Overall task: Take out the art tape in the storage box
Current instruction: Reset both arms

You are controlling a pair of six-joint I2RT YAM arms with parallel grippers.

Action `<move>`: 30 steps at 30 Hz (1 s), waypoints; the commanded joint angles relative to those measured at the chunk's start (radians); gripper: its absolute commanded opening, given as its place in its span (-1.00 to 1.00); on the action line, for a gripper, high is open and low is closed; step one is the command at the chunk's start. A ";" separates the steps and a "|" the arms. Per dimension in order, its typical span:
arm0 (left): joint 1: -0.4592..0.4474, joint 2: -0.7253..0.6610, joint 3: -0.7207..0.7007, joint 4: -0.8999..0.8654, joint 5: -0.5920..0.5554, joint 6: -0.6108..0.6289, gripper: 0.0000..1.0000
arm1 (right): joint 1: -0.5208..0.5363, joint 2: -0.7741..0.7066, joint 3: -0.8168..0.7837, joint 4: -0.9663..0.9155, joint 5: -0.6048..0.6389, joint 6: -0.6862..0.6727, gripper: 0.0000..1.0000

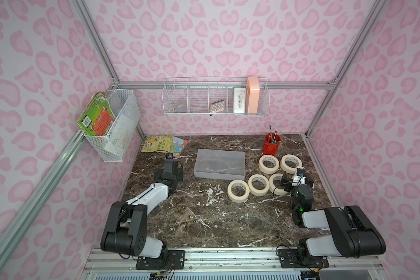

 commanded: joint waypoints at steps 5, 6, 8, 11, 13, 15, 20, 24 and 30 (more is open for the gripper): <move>0.058 0.094 -0.030 0.232 0.155 0.045 0.97 | -0.057 0.101 0.018 0.162 -0.099 0.017 1.00; 0.059 0.085 -0.048 0.257 0.155 0.045 0.97 | -0.061 0.104 0.023 0.154 -0.111 0.017 1.00; 0.061 0.062 -0.099 0.321 0.155 0.045 0.97 | -0.064 0.112 0.016 0.186 -0.123 0.012 1.00; 0.098 0.025 -0.203 0.466 0.362 0.067 0.97 | -0.066 0.110 0.013 0.185 -0.166 -0.002 1.00; 0.115 0.041 -0.260 0.580 0.407 0.063 0.97 | -0.067 0.110 0.013 0.182 -0.176 -0.001 1.00; 0.116 0.054 -0.266 0.606 0.415 0.073 0.97 | -0.068 0.110 0.015 0.181 -0.180 0.000 1.00; 0.115 0.049 -0.255 0.571 0.414 0.067 0.97 | -0.084 0.110 0.046 0.115 -0.236 0.003 1.00; 0.114 0.039 -0.262 0.573 0.416 0.069 0.97 | -0.105 0.108 0.055 0.092 -0.278 0.015 1.00; 0.113 0.040 -0.262 0.575 0.414 0.071 0.96 | -0.105 0.108 0.054 0.095 -0.278 0.015 1.00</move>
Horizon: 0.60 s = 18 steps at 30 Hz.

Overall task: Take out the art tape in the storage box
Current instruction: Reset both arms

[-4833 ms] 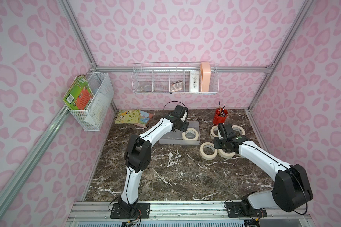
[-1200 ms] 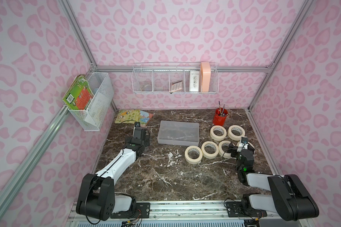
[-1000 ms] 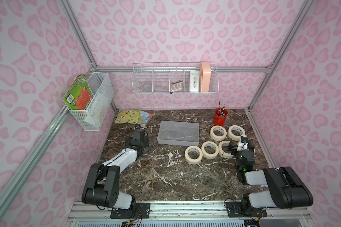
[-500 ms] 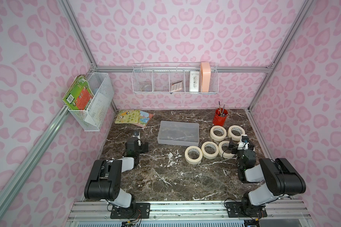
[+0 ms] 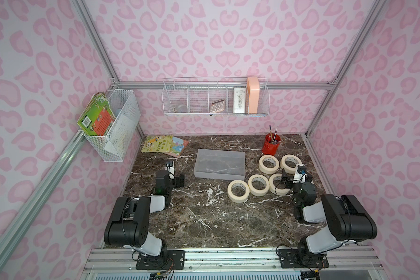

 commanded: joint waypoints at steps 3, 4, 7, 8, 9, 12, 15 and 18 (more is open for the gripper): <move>-0.001 -0.005 0.000 0.025 0.005 0.004 0.97 | 0.000 -0.003 0.002 -0.003 -0.014 0.002 1.00; -0.001 -0.005 -0.001 0.025 0.005 0.004 0.97 | 0.000 -0.002 0.003 -0.001 -0.014 0.002 1.00; -0.001 -0.005 0.000 0.025 0.005 0.005 0.97 | 0.000 -0.004 0.001 0.000 -0.014 0.002 1.00; -0.002 -0.005 0.000 0.025 0.005 0.005 0.97 | 0.000 -0.005 -0.001 0.001 -0.013 0.002 1.00; -0.001 -0.005 -0.001 0.025 0.005 0.004 0.97 | 0.000 -0.007 -0.002 0.002 -0.013 0.002 1.00; -0.001 -0.005 -0.001 0.025 0.005 0.003 0.97 | 0.001 -0.006 -0.001 0.002 -0.013 0.002 1.00; 0.000 -0.003 -0.001 0.025 0.005 0.003 0.97 | 0.001 -0.005 0.000 0.002 -0.014 0.001 1.00; -0.001 -0.003 -0.001 0.025 0.005 0.003 0.97 | 0.001 -0.006 -0.001 0.002 -0.013 0.002 1.00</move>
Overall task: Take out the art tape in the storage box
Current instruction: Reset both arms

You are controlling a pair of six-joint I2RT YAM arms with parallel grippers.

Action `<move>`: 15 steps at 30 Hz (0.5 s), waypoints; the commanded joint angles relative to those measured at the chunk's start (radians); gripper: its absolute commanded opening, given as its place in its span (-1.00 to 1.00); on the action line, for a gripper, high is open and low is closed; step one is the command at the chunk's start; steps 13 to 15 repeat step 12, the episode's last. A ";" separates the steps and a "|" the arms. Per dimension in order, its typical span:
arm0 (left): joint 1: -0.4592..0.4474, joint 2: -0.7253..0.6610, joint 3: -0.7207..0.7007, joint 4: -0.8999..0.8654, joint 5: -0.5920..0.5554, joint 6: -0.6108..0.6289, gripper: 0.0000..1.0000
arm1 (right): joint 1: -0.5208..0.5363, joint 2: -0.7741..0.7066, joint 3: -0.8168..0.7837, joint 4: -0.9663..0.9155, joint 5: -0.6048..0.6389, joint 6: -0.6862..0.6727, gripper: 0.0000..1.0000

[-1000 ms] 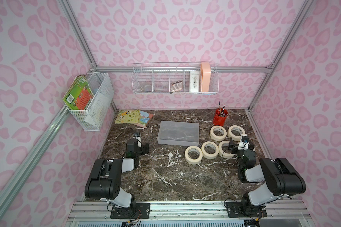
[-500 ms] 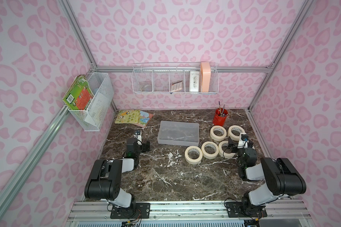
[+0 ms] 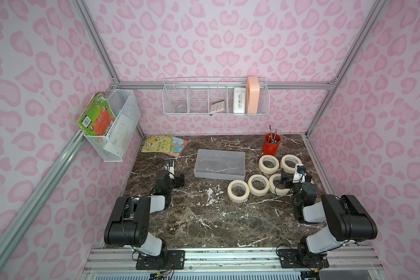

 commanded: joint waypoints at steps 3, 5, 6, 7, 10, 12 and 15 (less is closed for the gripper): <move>-0.001 -0.003 0.000 0.020 0.005 0.004 0.97 | 0.001 -0.003 0.001 0.000 0.000 0.002 1.00; 0.000 -0.004 0.000 0.020 0.005 0.005 0.97 | 0.001 -0.002 -0.001 0.001 0.000 0.001 1.00; 0.000 -0.003 0.000 0.020 0.005 0.004 0.97 | 0.001 -0.003 -0.001 0.002 0.000 0.001 1.00; 0.000 -0.003 0.000 0.020 0.005 0.004 0.96 | 0.003 -0.002 -0.001 0.002 0.003 -0.001 1.00; 0.001 -0.003 0.000 0.020 0.005 0.003 0.97 | 0.003 -0.003 -0.002 0.003 0.004 -0.001 1.00; 0.000 -0.003 0.000 0.020 0.005 0.003 0.97 | 0.003 -0.002 -0.002 0.004 0.003 -0.001 1.00; 0.000 -0.003 0.000 0.020 0.005 0.003 0.97 | 0.003 -0.002 -0.002 0.004 0.003 -0.001 1.00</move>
